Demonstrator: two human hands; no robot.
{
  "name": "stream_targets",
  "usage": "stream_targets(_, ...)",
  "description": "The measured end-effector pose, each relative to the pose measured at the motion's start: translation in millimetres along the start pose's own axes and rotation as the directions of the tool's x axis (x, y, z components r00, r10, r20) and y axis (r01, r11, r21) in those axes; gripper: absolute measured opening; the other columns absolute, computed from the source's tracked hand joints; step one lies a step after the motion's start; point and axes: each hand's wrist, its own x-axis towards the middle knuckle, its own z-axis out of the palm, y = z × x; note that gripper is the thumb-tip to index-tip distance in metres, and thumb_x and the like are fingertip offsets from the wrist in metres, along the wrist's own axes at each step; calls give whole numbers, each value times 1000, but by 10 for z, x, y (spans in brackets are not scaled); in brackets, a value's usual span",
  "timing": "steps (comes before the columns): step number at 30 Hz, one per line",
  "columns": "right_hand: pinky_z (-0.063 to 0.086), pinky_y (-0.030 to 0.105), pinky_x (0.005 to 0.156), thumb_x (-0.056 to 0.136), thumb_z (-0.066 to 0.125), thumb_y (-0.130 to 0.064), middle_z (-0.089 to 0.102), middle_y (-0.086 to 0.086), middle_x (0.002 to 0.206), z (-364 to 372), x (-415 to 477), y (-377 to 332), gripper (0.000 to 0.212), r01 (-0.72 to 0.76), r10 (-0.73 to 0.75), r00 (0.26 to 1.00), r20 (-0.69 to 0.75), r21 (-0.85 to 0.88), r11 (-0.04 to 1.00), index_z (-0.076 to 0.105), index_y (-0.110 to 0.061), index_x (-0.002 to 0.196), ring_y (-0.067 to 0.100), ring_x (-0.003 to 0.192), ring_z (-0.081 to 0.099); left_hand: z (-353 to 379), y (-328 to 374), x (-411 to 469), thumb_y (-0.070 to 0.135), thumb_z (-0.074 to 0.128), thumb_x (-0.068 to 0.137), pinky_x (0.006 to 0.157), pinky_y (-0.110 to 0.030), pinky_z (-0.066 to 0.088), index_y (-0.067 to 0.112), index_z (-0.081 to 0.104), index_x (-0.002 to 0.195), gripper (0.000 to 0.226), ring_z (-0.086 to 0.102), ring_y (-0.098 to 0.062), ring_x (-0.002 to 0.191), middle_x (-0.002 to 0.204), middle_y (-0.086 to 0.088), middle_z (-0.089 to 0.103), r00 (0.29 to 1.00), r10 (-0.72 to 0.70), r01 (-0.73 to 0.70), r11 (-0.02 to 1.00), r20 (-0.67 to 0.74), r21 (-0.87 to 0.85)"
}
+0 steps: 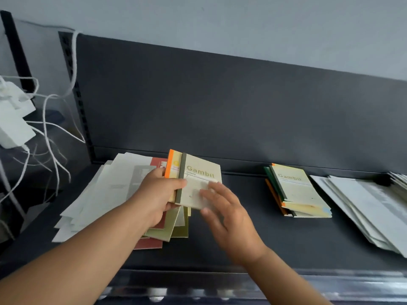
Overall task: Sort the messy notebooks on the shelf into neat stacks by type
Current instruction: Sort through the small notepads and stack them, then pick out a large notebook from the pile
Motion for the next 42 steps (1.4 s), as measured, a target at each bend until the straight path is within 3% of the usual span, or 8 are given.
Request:
stream_targets(3,39,26,109,95,52,-42,45,-19,136,-253,7,45,50,-232,276,954,-121,288,929,42,-27,141,0,127,43,243,26,-35,8,62,90,64,-34,54,20,60,107,21,68,-22,91,100,-1,71,1000,19,-19,1000,2,-15)
stream_targets(6,45,32,104,96,57,-24,52,-18,128,-565,61,132,58,-440,547,836,-49,535,721,30,-26,148,5,118,52,584,30,-92,9,59,92,62,-30,51,18,61,107,18,68,-19,90,98,-1,72,999,2,0,998,36,-62)
stream_targets(11,54,40,93,93,57,-13,66,-5,116,-1060,12,530,42,-497,631,776,-20,596,631,46,-24,132,15,105,65,1227,18,-147,9,53,95,61,-31,51,16,60,109,17,67,-21,92,101,-4,71,989,-39,43,999,139,-26)
stream_targets(19,55,34,87,90,55,-7,67,-4,112,-1800,-68,1241,47,-541,674,716,-182,467,700,48,-21,134,15,101,65,2139,-4,-36,6,57,92,80,-34,58,18,59,110,23,67,-18,94,103,-1,69,971,42,-107,956,233,272)
stream_targets(23,44,23,67,92,54,-12,64,-4,116,-1968,-42,1486,45,-607,661,728,-184,277,745,47,-22,135,15,97,60,2472,-121,62,4,58,88,83,-37,56,17,44,135,51,62,-18,96,110,-1,64,978,71,-150,896,198,418)
stream_targets(30,42,30,98,94,52,-20,49,0,142,-1988,-48,1723,54,-645,647,761,-56,45,763,37,-20,147,22,126,48,2567,-241,92,12,56,92,62,-19,43,19,33,145,59,53,-13,99,122,1,53,981,112,-183,804,159,565)
stream_targets(37,29,46,114,96,52,-25,35,1,154,-1919,95,1542,49,-448,425,893,-147,-206,870,42,-20,143,24,140,31,2232,-172,47,32,54,95,95,-28,40,23,36,144,53,47,-16,126,143,3,45,937,334,-301,612,107,732)
stream_targets(42,17,39,118,97,49,-26,27,0,157,-1613,219,1156,49,-266,259,964,-64,-327,907,39,-23,145,23,146,18,1747,-99,-15,42,52,94,104,-35,39,23,36,143,55,41,-17,131,145,3,41,872,476,-321,389,109,863)
